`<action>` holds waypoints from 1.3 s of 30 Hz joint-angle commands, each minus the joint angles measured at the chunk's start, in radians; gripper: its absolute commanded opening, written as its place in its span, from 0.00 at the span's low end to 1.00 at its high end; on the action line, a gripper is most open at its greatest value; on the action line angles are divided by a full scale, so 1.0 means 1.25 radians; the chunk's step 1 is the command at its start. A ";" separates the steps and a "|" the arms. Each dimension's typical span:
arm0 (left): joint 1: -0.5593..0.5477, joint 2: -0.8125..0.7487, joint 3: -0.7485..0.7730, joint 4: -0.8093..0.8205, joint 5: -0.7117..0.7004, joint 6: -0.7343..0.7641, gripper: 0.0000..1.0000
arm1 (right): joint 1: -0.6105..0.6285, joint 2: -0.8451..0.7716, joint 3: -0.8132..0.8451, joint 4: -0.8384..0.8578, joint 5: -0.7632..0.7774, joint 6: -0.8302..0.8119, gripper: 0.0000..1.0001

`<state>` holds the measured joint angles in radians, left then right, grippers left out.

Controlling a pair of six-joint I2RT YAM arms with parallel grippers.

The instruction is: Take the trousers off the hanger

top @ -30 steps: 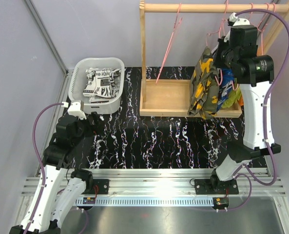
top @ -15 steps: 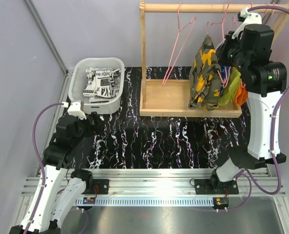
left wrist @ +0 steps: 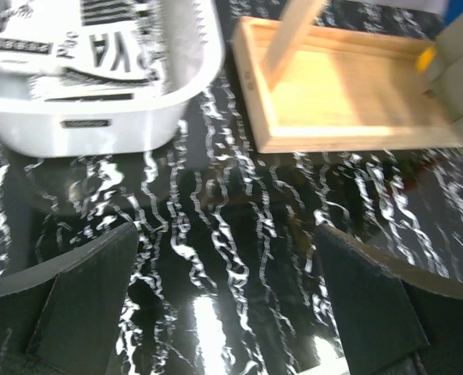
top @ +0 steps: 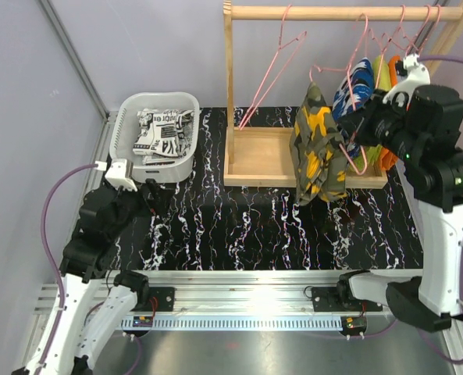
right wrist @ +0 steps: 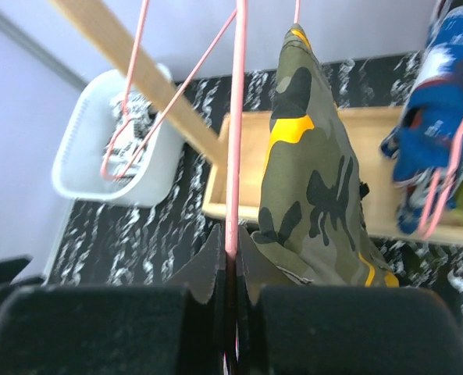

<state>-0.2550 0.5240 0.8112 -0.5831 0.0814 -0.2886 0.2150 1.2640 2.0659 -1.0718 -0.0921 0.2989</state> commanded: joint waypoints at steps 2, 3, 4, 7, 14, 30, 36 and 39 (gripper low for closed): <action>-0.112 0.065 0.130 0.076 -0.004 0.016 0.99 | -0.001 -0.130 -0.068 0.209 -0.120 0.075 0.00; -0.151 0.077 0.153 0.075 -0.031 0.019 0.99 | -0.001 -0.146 -0.084 0.212 -0.131 0.081 0.00; -0.196 0.106 0.192 0.075 -0.106 0.021 0.99 | -0.001 -0.161 -0.100 0.216 -0.149 0.086 0.00; -0.413 0.176 0.267 0.075 -0.263 0.032 0.99 | -0.001 -0.217 -0.155 0.224 -0.194 0.107 0.00; -0.948 0.363 0.313 0.233 -0.628 0.180 0.99 | -0.001 -0.317 -0.304 0.271 -0.318 0.160 0.00; -1.062 0.715 0.459 0.510 -0.587 0.275 0.99 | -0.001 -0.426 -0.303 0.192 -0.276 0.172 0.00; -1.060 0.756 0.436 0.630 -0.652 0.333 0.99 | -0.003 -0.450 -0.298 0.218 -0.292 0.214 0.00; -1.047 0.771 0.440 0.638 -0.646 0.323 0.99 | -0.003 -0.452 -0.289 0.220 -0.297 0.224 0.00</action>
<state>-1.5764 1.4765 1.3354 0.0822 -0.6933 0.1059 0.2150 0.7227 1.6436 -1.0187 -0.4320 0.5545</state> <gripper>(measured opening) 0.987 0.044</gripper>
